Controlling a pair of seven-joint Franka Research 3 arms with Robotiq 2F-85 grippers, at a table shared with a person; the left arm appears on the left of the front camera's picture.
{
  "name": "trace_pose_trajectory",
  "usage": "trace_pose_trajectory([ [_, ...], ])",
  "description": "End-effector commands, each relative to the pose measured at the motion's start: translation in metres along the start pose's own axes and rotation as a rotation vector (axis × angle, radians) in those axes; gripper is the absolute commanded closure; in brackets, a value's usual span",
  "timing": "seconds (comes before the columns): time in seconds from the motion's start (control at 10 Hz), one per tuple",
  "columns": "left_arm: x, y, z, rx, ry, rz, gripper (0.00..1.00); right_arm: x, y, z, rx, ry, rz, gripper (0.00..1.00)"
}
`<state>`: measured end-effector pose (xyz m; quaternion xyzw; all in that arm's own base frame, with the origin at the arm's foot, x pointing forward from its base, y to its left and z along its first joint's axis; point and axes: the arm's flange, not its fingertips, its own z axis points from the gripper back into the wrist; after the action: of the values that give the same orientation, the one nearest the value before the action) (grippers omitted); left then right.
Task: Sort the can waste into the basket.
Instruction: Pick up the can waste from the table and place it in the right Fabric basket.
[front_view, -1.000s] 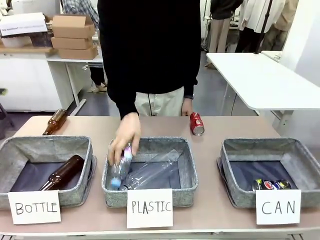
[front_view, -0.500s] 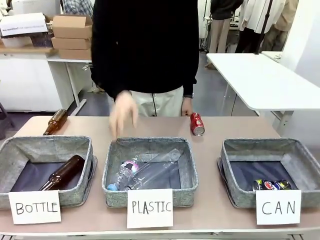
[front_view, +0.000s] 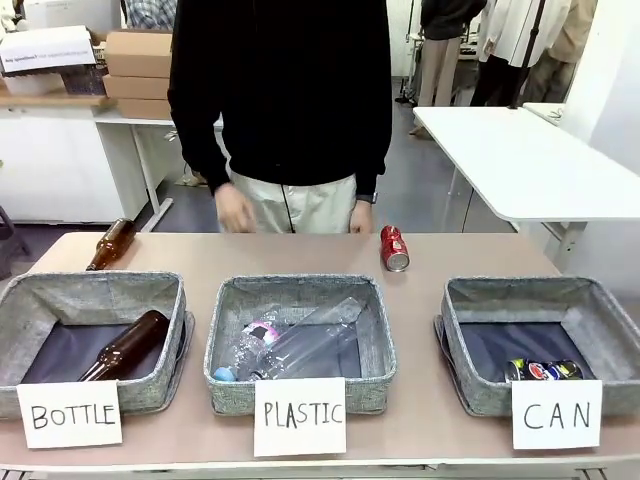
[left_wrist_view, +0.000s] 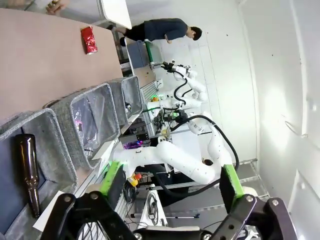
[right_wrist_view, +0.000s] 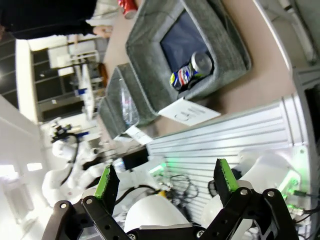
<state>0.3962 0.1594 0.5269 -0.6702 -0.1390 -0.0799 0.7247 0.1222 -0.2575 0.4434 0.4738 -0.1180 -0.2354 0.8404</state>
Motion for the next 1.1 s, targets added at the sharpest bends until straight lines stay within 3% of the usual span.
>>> trace_pose_trajectory([
  [0.0, -0.003, -0.002, -0.001, 0.003, 0.007, -0.005, 0.00, 0.017, 0.105, -0.046, -0.249, -0.075, 0.248, 0.00],
  [0.2, -0.003, -0.002, -0.001, 0.003, 0.007, -0.005, 0.00, 0.058, 0.216, -0.111, -0.489, -0.082, 0.391, 0.00],
  [0.4, -0.003, -0.002, -0.001, 0.003, 0.007, -0.005, 0.00, 0.079, 0.293, -0.209, -0.593, -0.071, 0.551, 0.00],
  [0.6, -0.003, -0.002, -0.001, 0.003, 0.007, -0.005, 0.00, 0.084, 0.322, -0.306, -0.624, -0.094, 0.592, 0.00],
  [0.7, -0.003, -0.002, -0.001, 0.003, 0.007, -0.005, 0.00, 0.073, 0.313, -0.315, -0.568, -0.013, 0.546, 0.00],
  [0.8, -0.003, -0.002, -0.001, 0.003, 0.007, -0.005, 0.00, 0.046, 0.331, -0.295, -0.583, -0.077, 0.656, 0.00],
  [1.0, -0.003, -0.002, -0.001, 0.003, 0.007, -0.005, 0.00, 0.046, 0.331, -0.295, -0.583, -0.077, 0.656, 0.00],
])
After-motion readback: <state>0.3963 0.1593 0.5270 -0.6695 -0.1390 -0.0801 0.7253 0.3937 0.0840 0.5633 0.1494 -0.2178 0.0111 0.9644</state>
